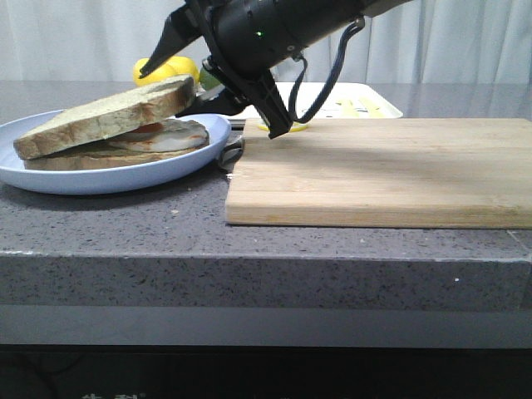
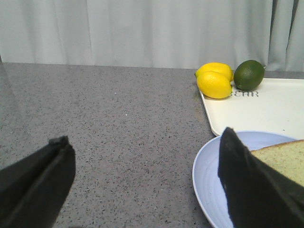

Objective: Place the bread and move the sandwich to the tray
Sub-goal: 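Open the right gripper and withdraw it from the sandwich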

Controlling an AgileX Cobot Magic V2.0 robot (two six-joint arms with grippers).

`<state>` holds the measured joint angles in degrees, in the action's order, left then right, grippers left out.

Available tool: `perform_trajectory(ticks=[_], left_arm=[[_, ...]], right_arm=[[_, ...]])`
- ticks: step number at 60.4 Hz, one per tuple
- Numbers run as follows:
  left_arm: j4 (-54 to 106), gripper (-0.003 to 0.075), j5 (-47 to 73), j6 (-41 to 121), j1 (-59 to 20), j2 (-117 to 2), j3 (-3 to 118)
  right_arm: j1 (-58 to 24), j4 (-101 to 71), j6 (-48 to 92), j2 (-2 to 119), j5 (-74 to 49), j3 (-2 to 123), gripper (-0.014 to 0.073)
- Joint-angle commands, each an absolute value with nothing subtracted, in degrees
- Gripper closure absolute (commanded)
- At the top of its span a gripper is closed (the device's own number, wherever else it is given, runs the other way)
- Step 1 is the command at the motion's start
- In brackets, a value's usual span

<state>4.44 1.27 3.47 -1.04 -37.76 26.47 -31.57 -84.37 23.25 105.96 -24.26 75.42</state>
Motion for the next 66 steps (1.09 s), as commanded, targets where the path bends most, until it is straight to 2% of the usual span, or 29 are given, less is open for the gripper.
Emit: perform_trajectory(ticks=[1, 14, 24, 35, 42, 51, 55, 66], left_arm=[[4.57, 0.0121, -3.32, 3.24, -1.08, -38.01, 28.71], [4.57, 0.0121, -3.32, 3.24, -1.08, -38.01, 28.71], [4.57, 0.0121, -3.32, 3.24, -1.08, -38.01, 28.71], [4.57, 0.0121, -3.32, 3.24, -1.08, -38.01, 28.71], [4.57, 0.0121, -3.32, 3.24, -1.08, -38.01, 28.71], [4.57, 0.0121, -3.32, 3.24, -1.08, -38.01, 28.71], [4.57, 0.0121, -3.32, 3.24, -1.08, -38.01, 28.71], [4.57, 0.0121, -3.32, 3.24, -1.08, -38.01, 28.71]], right_arm=[[-31.15, -85.53, 23.99, 102.85, -25.11, 76.84, 0.0113], [-29.70, -84.69, 23.99, 102.13, -28.37, 76.72, 0.0121], [-27.18, -81.65, 23.99, 98.54, -28.97, 73.52, 0.0206], [-23.09, -74.18, 23.99, 92.16, -29.95, 69.24, 0.0256], [-20.94, -66.17, 23.99, 88.02, -32.80, 68.73, 0.0365], [-19.40, -53.57, 23.99, 81.50, -37.01, 68.79, 0.0594], [-18.76, -48.17, 23.99, 78.80, -38.32, 68.79, 0.0665], [-13.99, -38.01, 23.99, 71.37, -42.70, 68.79, 0.0655]])
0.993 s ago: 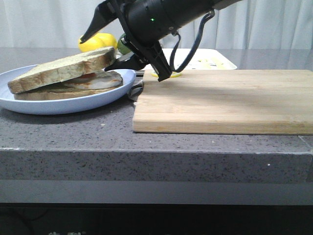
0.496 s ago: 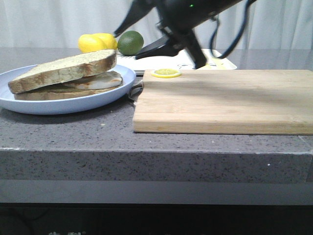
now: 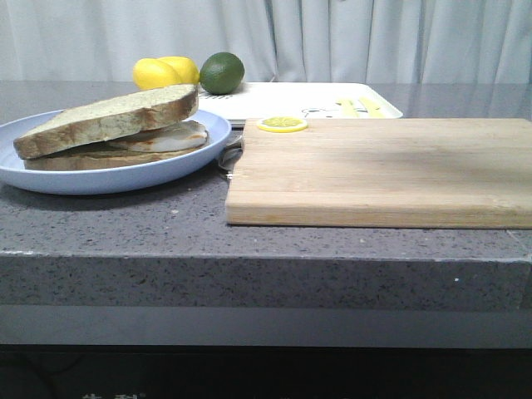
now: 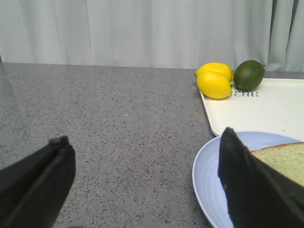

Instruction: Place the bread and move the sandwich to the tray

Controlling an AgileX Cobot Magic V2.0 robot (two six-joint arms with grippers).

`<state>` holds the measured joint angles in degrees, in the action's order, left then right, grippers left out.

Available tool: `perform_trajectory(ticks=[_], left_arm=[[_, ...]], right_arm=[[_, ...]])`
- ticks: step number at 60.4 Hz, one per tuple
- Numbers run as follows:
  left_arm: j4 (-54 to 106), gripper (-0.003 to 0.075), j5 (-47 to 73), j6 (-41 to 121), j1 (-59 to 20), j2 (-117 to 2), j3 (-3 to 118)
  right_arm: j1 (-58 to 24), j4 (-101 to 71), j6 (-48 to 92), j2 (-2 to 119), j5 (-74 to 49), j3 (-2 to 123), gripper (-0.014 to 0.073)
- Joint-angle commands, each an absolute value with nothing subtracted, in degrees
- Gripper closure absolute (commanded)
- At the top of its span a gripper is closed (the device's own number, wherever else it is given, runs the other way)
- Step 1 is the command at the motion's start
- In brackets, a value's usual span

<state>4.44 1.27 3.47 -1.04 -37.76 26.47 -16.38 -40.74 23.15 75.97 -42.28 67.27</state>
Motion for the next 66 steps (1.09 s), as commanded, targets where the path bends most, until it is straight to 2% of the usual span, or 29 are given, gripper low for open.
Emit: perform_trajectory(ticks=[1, 20, 31, 36, 43, 46, 49, 56, 60, 66], left_arm=[[4.57, 0.0121, -3.32, 3.24, -1.08, -38.01, 28.71], [4.57, 0.0121, -3.32, 3.24, -1.08, -38.01, 28.71], [4.57, 0.0125, -3.32, 3.24, -1.08, -38.01, 28.71], [4.57, 0.0160, -3.32, 3.24, -1.08, -38.01, 28.71], [4.57, 0.0286, -3.32, 3.24, -1.08, -38.01, 28.71], [4.57, 0.0367, -3.32, 3.24, -1.08, -38.01, 28.71], [4.57, 0.0485, -3.32, 3.24, -1.08, -38.01, 28.71], [4.57, 0.0666, -3.32, 3.24, -1.08, -38.01, 28.71], [4.57, 0.0743, -3.32, 3.24, -1.08, -38.01, 28.71], [4.57, 0.0741, -3.32, 3.24, -1.08, -38.01, 28.71]], right_arm=[[-13.49, -37.33, 23.99, 70.84, -43.03, 68.79, 0.0655], [-2.54, -13.79, 11.65, 59.17, -47.07, 68.39, 0.0653], [-1.45, -10.51, 9.98, 51.34, -39.18, 62.35, 0.0653], [-1.45, -10.64, 9.98, 47.80, -34.34, 58.32, 0.0653], [-1.45, -11.13, 9.98, 41.15, -27.83, 50.02, 0.0653], [-1.45, -11.13, 9.98, 37.84, -25.29, 46.67, 0.0653], [-1.45, -11.26, 9.98, 33.24, -21.78, 41.35, 0.0653], [-1.45, -14.01, 9.98, 25.11, -16.76, 33.23, 0.0653], [-1.45, -15.37, 9.98, 20.74, -14.80, 29.75, 0.0653], [-1.45, -15.75, 9.98, 14.67, -12.58, 25.03, 0.0653]])
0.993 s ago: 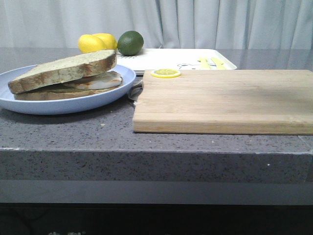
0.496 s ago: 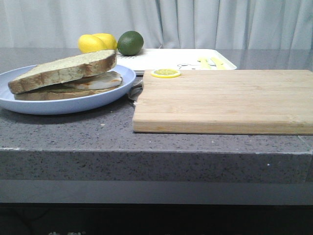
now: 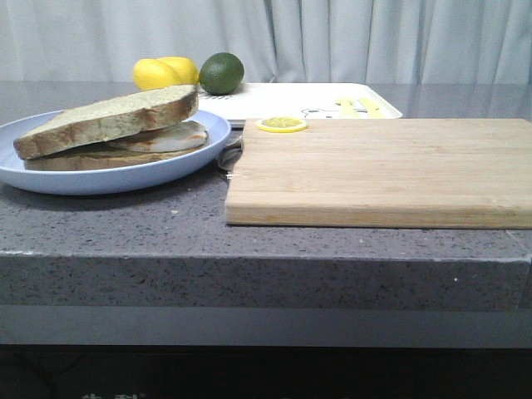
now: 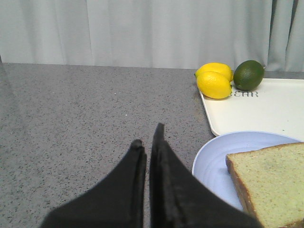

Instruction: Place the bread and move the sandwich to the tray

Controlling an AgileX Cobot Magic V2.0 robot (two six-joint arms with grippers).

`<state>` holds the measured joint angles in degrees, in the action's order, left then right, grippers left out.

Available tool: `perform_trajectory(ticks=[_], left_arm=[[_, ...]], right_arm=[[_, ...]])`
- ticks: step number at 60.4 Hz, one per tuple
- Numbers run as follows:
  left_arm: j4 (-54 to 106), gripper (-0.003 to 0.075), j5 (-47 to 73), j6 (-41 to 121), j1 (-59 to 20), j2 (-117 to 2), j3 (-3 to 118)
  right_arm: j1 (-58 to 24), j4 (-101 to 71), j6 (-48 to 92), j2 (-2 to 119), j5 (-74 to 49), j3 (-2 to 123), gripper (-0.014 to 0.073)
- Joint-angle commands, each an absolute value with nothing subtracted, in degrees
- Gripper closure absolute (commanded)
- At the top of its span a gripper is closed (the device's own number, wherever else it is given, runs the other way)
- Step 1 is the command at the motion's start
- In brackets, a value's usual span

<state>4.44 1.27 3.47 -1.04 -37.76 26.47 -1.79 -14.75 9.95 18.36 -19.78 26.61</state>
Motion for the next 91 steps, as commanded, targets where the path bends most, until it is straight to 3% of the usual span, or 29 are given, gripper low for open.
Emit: perform_trajectory(ticks=[1, 29, 59, 91], left_arm=[[4.57, 0.0741, -3.32, 3.24, -1.08, -38.01, 28.71], [4.57, 0.0741, -1.88, 3.24, -1.08, -36.01, 27.72], [6.00, 0.0741, 7.37, 3.24, -1.08, -16.00, 21.20], [6.00, 0.0741, 7.19, 3.24, -1.08, -15.29, 21.20]], right_arm=[[-1.45, -15.75, 9.98, 13.60, -12.25, 24.52, 0.0653], [-1.45, -15.66, 9.98, 8.73, -12.47, 20.05, 0.0650], [-1.45, -15.66, 9.98, 8.73, -12.94, 20.05, 0.0650], [-1.45, -15.66, 9.98, 8.73, -12.94, 20.05, 0.0650]])
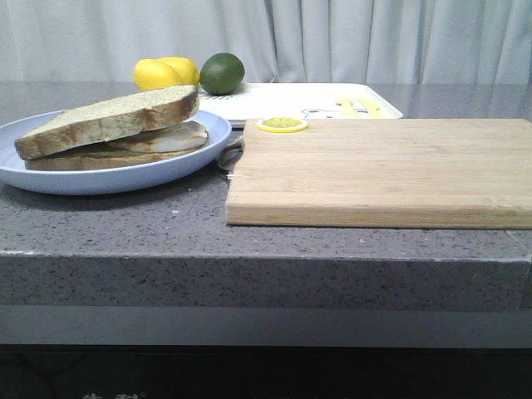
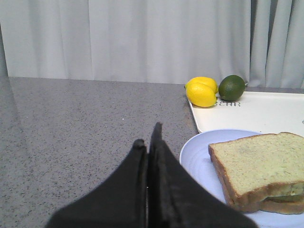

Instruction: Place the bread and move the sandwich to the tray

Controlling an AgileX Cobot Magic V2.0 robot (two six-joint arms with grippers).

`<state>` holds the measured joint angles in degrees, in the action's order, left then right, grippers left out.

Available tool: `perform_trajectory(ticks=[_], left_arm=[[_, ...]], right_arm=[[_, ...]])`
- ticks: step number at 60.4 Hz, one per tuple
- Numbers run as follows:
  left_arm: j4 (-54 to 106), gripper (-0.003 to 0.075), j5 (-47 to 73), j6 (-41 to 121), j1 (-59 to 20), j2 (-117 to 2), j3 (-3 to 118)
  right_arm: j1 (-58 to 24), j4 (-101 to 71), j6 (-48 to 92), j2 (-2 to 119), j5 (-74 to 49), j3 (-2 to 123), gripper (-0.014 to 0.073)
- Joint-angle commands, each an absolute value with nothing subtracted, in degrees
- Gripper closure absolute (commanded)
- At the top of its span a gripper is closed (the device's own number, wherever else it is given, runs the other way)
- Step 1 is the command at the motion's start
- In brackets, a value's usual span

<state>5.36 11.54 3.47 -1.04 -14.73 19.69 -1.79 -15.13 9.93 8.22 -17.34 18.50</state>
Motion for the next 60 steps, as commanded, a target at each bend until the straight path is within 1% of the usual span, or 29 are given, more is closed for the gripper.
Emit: perform_trajectory(ticks=[1, 50, 52, 55, 60], left_arm=[[6.00, 0.0741, 7.19, 3.24, -1.08, -15.29, 21.20], [6.00, 0.0736, 6.84, 3.24, -1.08, -15.29, 21.20], [6.00, 0.0720, 6.72, 3.24, -1.08, -15.29, 21.20], [6.00, 0.0676, 6.17, 3.24, -1.08, -15.29, 21.20], [6.00, 0.0539, 4.90, 3.24, -1.08, -15.29, 21.20]], right_arm=[[-1.45, -15.66, 9.98, 8.73, -12.94, 20.05, 0.0650], [-1.45, -15.66, 9.98, 8.73, -12.94, 20.05, 0.0650], [-1.45, -15.66, 9.98, 8.73, -12.94, 20.05, 0.0650], [-1.45, -15.66, 9.98, 8.73, -12.94, 20.05, 0.0650], [-1.45, -15.66, 9.98, 8.73, -12.94, 20.05, 0.0650]])
